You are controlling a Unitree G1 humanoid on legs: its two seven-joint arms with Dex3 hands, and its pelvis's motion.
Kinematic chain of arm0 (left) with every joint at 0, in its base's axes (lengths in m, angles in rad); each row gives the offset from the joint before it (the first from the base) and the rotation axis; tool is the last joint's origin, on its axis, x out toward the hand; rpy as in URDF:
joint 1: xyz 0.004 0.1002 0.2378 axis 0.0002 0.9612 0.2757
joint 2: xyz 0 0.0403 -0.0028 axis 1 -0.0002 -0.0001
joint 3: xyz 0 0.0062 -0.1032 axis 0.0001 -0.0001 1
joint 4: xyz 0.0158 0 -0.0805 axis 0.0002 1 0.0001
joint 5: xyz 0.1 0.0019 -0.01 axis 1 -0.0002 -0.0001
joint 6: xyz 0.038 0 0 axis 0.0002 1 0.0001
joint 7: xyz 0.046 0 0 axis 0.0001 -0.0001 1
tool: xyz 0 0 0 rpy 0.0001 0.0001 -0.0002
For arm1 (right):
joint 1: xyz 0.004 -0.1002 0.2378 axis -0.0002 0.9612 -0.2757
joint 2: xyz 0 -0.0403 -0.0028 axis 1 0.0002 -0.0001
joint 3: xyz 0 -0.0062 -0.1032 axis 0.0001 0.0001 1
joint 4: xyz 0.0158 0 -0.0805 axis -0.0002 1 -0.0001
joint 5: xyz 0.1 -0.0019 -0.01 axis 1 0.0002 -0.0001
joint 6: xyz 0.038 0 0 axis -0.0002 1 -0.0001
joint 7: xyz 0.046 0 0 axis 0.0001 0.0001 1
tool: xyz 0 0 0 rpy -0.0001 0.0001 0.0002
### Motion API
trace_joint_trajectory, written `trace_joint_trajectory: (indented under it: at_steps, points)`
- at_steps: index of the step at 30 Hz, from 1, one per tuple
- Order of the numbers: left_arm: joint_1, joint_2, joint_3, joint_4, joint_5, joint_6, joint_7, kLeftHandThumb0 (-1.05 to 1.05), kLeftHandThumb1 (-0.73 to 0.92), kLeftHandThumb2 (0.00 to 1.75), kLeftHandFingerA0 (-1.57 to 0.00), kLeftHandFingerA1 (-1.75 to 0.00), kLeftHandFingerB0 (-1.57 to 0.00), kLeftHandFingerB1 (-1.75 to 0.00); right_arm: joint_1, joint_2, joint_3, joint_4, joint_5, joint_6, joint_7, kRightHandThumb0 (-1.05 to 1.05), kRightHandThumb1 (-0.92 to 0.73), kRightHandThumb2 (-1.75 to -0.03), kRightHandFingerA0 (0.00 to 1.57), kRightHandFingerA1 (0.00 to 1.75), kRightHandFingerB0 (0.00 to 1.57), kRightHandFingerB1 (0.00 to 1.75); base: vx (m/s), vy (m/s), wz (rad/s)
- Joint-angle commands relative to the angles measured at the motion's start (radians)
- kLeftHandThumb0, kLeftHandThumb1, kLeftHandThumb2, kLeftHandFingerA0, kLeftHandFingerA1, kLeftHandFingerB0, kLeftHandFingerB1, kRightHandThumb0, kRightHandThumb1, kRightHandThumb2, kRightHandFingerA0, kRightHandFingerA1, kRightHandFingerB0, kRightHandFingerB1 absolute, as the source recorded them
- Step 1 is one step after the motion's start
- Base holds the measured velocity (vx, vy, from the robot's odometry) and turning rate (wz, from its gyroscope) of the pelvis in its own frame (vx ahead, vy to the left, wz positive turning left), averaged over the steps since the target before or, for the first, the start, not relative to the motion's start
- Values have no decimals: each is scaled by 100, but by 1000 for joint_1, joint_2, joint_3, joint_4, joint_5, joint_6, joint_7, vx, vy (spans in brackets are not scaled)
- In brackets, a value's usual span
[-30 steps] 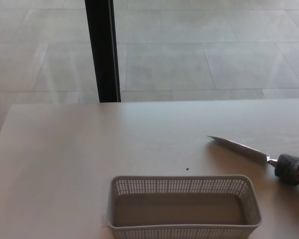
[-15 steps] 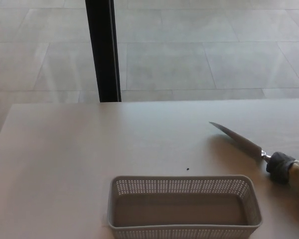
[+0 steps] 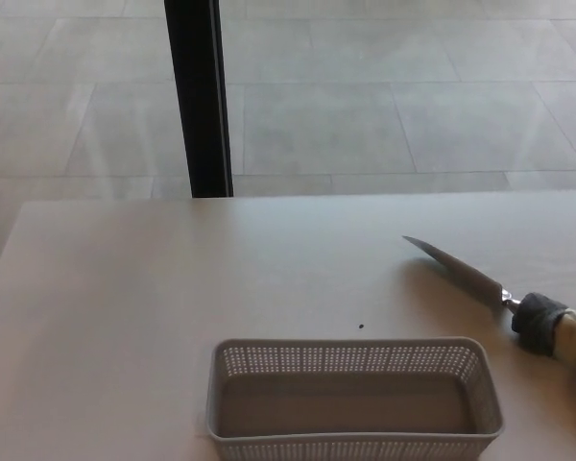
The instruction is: A garden tool is kept on the righthand side and a container is kept on the lefthand side on a desk infront of the robot. the robot uses its right hand to pick up the garden tool and makes a scooping motion inside the container
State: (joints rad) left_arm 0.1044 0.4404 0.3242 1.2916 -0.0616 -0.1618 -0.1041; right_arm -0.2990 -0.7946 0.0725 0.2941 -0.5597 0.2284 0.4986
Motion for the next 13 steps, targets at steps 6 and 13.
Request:
trace_joint_trajectory:
  at_steps: [6, 13]
  points:
    - [2, 31, -7, 3, 6, 2, 2, -52, 58, 58, -55, -61, -62, -44, 222, -42, -591, 16, 368, -78, -3, -105, -91, -70, 0, 7, 0, 23, 0, 0, 0]
    - [-3, 30, 3, 3, -3, -4, 0, -52, 56, 57, -65, -82, -67, -46, 277, 13, -873, 257, 506, -90, -83, -99, -62, -105, 16, 81, 3, 56, 0, 0, 0]
